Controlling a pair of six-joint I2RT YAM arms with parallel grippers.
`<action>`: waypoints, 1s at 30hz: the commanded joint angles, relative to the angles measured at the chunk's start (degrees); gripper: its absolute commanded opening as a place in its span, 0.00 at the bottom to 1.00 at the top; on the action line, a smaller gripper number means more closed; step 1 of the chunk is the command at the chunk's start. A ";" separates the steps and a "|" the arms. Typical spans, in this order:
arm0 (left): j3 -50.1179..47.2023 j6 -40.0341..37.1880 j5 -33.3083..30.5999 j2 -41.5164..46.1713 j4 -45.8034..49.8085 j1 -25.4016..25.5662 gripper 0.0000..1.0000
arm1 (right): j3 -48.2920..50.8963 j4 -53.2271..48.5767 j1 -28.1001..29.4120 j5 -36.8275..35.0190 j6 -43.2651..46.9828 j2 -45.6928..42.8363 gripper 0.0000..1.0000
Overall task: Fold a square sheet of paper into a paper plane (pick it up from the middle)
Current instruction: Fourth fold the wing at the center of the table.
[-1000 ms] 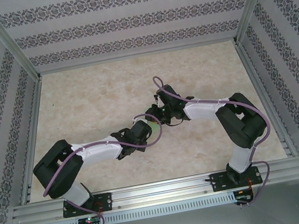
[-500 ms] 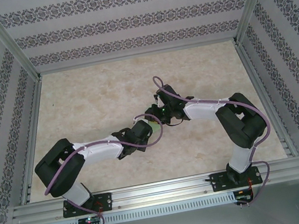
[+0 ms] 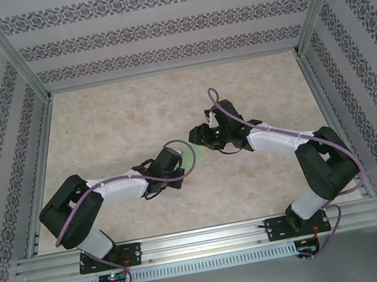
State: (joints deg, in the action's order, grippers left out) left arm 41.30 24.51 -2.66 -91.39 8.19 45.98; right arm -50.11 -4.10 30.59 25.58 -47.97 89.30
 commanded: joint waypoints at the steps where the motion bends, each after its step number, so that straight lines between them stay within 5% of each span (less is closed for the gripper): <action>1: -1.73 2.39 7.42 1.83 -4.73 -2.54 0.00 | 1.88 2.09 -0.44 1.14 2.44 -1.54 0.44; 12: -3.60 5.06 18.39 1.37 -8.24 -8.65 0.01 | -1.35 5.01 2.26 6.01 3.04 5.87 0.22; 30: -2.23 6.34 24.60 -2.89 -8.09 -11.98 0.02 | -7.13 10.02 3.96 7.03 -0.48 16.36 0.21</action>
State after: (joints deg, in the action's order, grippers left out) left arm 38.44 29.95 20.56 -92.84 1.23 34.81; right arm -55.48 4.75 34.04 33.12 -47.99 104.27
